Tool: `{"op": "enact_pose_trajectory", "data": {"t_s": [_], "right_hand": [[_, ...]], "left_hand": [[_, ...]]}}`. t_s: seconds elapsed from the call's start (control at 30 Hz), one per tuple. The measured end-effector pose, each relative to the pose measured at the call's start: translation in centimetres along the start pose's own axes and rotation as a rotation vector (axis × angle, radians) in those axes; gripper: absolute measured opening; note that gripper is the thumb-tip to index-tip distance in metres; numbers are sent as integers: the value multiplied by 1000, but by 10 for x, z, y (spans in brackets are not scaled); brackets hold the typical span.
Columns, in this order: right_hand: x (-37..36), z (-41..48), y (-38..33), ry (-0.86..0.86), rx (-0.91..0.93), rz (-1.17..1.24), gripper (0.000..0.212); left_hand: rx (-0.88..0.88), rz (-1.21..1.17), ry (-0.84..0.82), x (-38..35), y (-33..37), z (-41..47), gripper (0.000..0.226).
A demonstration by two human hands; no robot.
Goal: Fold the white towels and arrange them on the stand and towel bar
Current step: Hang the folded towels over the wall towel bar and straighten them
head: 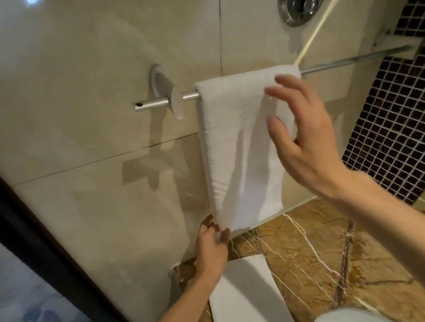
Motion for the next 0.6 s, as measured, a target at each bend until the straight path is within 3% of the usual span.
{"op": "enact_pose_trajectory", "data": {"t_s": [0.07,0.23,0.4,0.6], "right_hand": [[2,28,-13,-89,80,-90,39],[-11,75,-22,-285,142,-251,38],[-25,94,-16,-443,59,-278,44],[-29,101,-8,-519,24,-288,49]], "left_hand": [[-25,1,-5,0,1,3,22],[-44,118,-27,2,-7,7,15],[-106,225,-17,2,-6,4,22],[-154,131,53,6,-8,0,28]]}}
Point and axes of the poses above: each hand's wrist, its own z-axis towards the middle knuckle, its own x-axis out of the back of the hand, y = z × x, the point moved 6 cm from there along z, towards the middle knuckle, and after that the axes turned 12 degrees about -y, right-handed, at the moved point
